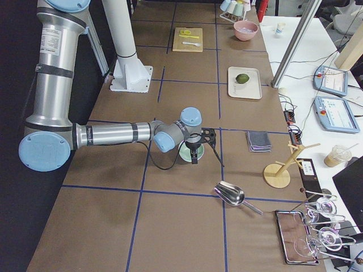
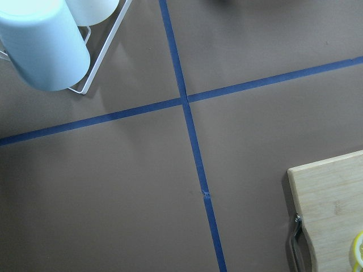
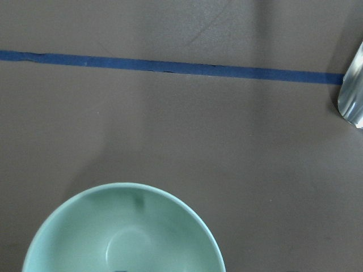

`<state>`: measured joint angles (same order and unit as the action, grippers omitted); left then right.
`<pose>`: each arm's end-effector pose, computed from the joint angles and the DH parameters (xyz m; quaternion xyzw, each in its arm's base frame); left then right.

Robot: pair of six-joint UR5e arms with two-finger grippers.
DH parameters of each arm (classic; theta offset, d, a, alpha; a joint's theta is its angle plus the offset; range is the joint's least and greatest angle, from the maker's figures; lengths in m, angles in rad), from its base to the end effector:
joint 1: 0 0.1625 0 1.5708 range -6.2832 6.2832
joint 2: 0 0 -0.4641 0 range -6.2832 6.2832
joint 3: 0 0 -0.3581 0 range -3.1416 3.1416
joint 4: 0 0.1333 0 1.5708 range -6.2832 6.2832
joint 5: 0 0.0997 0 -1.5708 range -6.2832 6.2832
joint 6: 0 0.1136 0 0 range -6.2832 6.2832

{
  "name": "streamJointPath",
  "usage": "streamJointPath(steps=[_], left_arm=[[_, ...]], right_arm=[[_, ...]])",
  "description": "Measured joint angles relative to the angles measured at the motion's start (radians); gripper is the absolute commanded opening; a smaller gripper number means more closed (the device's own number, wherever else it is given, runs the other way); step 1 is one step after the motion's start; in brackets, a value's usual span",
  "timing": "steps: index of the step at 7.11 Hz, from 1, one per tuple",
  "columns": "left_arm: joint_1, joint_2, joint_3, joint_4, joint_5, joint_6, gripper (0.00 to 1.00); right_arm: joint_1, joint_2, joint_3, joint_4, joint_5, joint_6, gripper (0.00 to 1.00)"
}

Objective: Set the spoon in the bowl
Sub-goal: 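Grasp the rim of the pale green bowl with the right gripper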

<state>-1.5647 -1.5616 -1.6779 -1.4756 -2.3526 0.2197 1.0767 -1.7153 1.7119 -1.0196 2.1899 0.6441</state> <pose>-0.0505 -0.4524 0.6719 0.0419 0.3787 0.1047 0.9186 -0.1420 -0.4057 0.6500 0.0590 -0.3859 -0.0135 0.9206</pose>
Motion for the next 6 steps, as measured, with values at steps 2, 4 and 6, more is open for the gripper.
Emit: streamJointPath(steps=[2, 4, 6], left_arm=[[0.0, 0.0, 0.0, -0.002, 0.0, 0.001, 1.0], [0.0, 0.0, 0.001, -0.004, 0.001, 0.001, 1.0], [0.0, 0.0, 0.001, -0.004, 0.001, 0.0, 1.0]], right_arm=[[-0.006, 0.034, -0.061, 0.016, -0.001, 0.01, 0.21], [-0.012, 0.037, -0.069, 0.019, 0.009, 0.01, 0.0], [-0.013, 0.038, -0.064, 0.019, 0.036, 0.01, 0.0]])
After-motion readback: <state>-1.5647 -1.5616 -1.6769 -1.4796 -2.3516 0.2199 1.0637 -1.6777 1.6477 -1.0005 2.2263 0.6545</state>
